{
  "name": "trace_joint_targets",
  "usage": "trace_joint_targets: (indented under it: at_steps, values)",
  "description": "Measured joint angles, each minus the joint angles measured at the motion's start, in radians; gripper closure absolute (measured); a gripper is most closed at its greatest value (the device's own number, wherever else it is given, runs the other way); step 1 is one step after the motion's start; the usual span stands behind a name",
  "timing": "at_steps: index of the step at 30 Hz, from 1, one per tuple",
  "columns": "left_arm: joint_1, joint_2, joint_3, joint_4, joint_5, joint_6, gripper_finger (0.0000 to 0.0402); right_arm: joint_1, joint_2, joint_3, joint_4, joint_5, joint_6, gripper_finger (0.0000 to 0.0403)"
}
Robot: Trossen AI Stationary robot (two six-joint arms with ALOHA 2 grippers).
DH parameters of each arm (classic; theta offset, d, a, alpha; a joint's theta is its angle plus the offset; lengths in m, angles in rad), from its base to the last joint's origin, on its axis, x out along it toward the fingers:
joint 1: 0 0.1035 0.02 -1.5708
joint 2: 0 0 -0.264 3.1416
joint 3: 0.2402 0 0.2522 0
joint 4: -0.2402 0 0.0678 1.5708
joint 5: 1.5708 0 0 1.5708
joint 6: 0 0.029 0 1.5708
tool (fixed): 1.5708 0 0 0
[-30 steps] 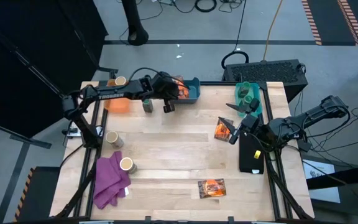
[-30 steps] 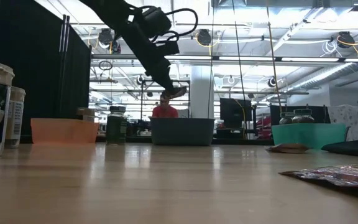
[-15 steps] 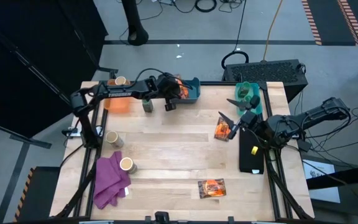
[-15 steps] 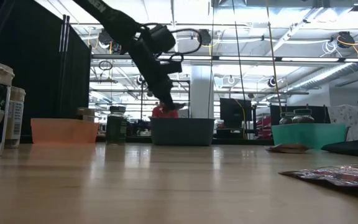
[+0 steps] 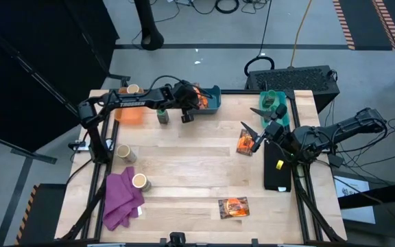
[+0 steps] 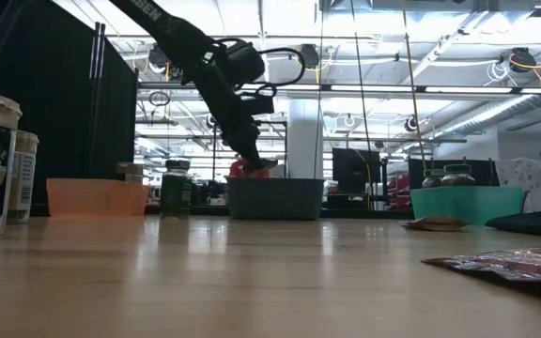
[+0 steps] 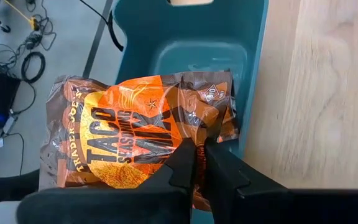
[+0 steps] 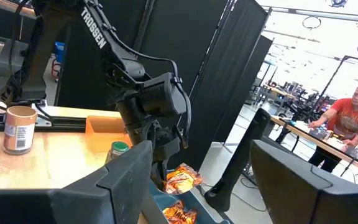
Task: Sort spices by type
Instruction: Put the top left orange seasoning into the dark blue bin
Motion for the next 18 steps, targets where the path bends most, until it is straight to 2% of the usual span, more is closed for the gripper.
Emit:
trace_joint_targets:
  at_steps: [18]
  values:
    - [0.0,0.0,0.0,0.001,-0.002,-0.001,0.0368,0.0,0.0,0.0,-0.008,0.0,0.003,0.0149]
